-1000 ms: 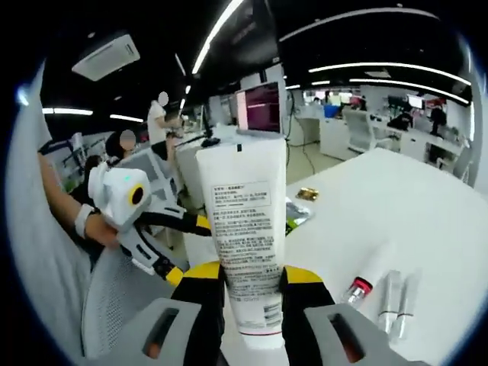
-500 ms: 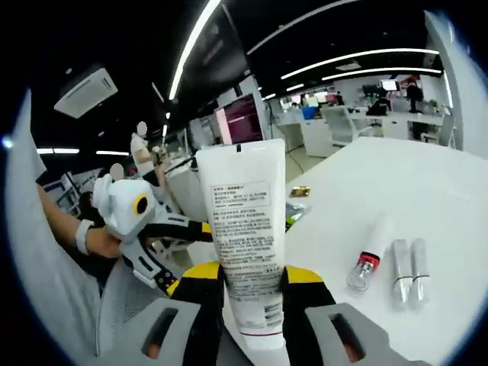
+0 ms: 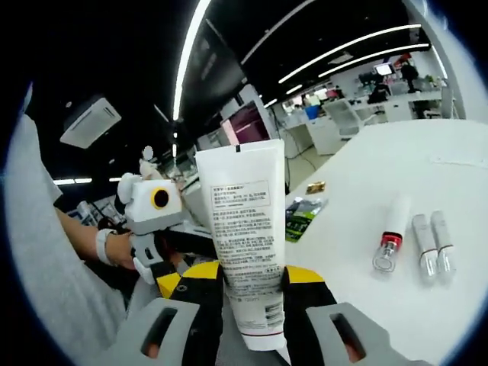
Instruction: Arrange the skincare products in the storage area until every visible bottle or jar stands upright without overlapping.
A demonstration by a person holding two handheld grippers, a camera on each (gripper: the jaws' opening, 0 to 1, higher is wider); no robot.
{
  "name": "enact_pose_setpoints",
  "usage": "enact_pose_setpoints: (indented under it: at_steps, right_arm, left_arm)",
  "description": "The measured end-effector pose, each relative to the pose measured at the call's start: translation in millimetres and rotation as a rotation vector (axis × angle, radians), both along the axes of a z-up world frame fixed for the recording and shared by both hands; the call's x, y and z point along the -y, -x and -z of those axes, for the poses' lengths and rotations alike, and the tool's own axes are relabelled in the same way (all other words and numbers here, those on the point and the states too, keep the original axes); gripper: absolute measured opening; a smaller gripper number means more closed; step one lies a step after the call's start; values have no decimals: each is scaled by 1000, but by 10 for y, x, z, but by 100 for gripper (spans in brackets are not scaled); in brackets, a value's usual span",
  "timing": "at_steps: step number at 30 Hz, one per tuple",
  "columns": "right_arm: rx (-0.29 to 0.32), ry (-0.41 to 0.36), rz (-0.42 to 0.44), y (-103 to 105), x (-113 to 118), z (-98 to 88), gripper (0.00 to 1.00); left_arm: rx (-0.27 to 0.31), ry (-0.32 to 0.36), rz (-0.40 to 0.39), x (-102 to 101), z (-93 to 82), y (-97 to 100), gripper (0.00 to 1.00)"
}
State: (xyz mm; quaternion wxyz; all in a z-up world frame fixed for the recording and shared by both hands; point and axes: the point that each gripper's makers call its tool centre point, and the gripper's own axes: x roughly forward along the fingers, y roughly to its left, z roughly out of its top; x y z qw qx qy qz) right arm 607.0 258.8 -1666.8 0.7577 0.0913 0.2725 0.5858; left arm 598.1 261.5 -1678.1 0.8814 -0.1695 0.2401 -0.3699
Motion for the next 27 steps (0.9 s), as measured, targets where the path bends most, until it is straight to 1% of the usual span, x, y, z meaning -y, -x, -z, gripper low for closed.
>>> enact_pose_setpoints:
  at_steps: [1,2,3,4,6,7,8,10,11,13,14,15,17,18,19,20,21,24,27]
  right_arm:
    - [-2,-9,-5,12,-8,-15,25]
    - [-4,-15,-5,15,-12,-24,25]
    - [-29,-55,11,7,-23,-70,25]
    - [-39,-73,19,-3,-23,-88,25]
    - [-55,-102,37,-34,-13,-115,25]
    - [-60,-107,38,-40,-8,-123,25]
    - [-67,-121,39,-45,-7,-152,25]
    - [-67,-137,30,-36,-10,-206,25]
    - [-67,-145,25,-32,-14,-229,25]
    - [-85,-178,6,-12,-30,-301,25]
    - [-96,-193,-1,-1,-38,-329,25]
    - [-114,-215,-11,16,-50,-372,25]
    - [-148,-241,-29,57,-69,-427,25]
    - [-153,-248,-36,72,-77,-442,25]
    - [-156,-251,-45,87,-81,-450,25]
    - [-159,-252,-52,97,-83,-455,25]
    - [-167,-253,-66,124,-87,-460,25]
    - [-182,-263,-85,171,-91,-484,25]
    - [-219,-307,-108,245,-105,-551,25]
  left_arm:
    - [-13,41,-2,18,-33,1,60]
    - [-36,67,30,59,-31,45,60]
    - [-23,71,3,44,-36,0,62]
    - [8,65,-4,50,-58,-17,65]
    - [9,70,4,73,-69,-10,72]
    - [-2,117,30,137,-112,26,73]
    - [-5,139,46,170,-134,48,72]
    - [-5,142,58,186,-138,62,69]
    - [-11,158,70,212,-157,78,69]
    - [-24,248,59,253,-269,62,70]
    - [-11,318,54,267,-373,51,69]
    - [1,352,47,267,-425,40,66]
    - [7,401,72,296,-491,78,61]
    - [-4,405,102,323,-488,124,56]
    - [-31,391,126,340,-454,173,54]
    - [-18,378,129,333,-445,170,52]
    - [-10,380,132,331,-453,169,50]
    - [-25,411,146,332,-466,196,48]
    - [-37,410,162,370,-454,215,49]
